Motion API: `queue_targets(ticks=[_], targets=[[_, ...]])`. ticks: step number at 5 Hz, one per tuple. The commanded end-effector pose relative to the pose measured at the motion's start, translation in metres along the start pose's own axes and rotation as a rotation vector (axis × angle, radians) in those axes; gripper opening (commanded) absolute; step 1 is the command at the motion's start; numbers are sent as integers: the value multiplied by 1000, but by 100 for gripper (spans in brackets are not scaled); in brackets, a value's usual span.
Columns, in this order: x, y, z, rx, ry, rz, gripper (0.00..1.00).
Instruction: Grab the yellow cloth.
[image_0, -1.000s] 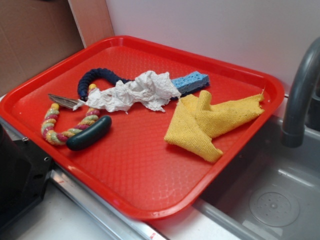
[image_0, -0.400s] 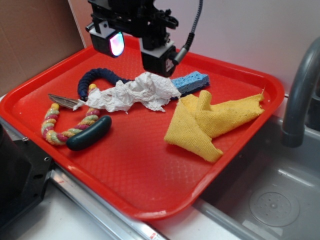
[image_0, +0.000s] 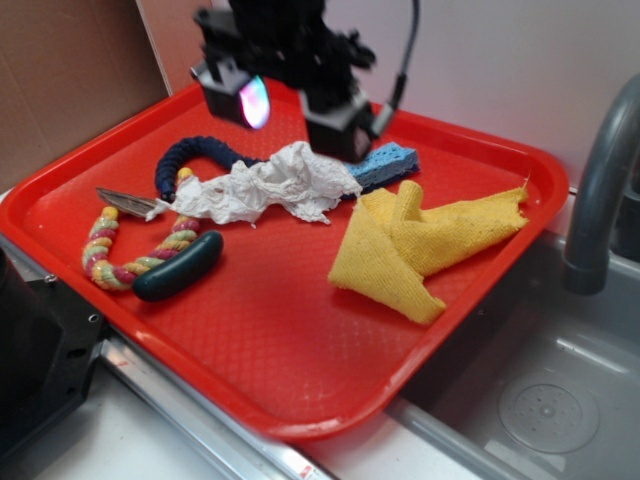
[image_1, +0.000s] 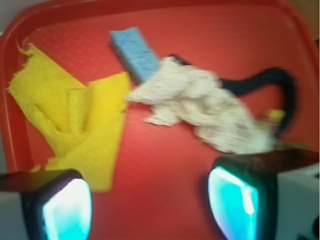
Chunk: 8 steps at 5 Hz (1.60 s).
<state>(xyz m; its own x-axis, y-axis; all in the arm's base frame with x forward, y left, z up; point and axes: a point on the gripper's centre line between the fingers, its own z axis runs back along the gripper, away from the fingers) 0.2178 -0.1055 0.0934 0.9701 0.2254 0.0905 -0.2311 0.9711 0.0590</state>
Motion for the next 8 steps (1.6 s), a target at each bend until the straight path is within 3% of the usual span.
queue_targets(ticks=[1, 2, 3, 4, 6, 7, 8], targets=[[24, -25, -30, -88, -21, 10, 100], [36, -39, -52, -106, -41, 36, 100], [45, -45, -52, -163, -69, 33, 100], [54, -44, -43, -143, -73, 20, 0], [55, -33, -25, -167, -115, 12, 0], [51, -36, -33, -144, -63, -8, 52], [47, -36, -34, -140, -49, -8, 100]])
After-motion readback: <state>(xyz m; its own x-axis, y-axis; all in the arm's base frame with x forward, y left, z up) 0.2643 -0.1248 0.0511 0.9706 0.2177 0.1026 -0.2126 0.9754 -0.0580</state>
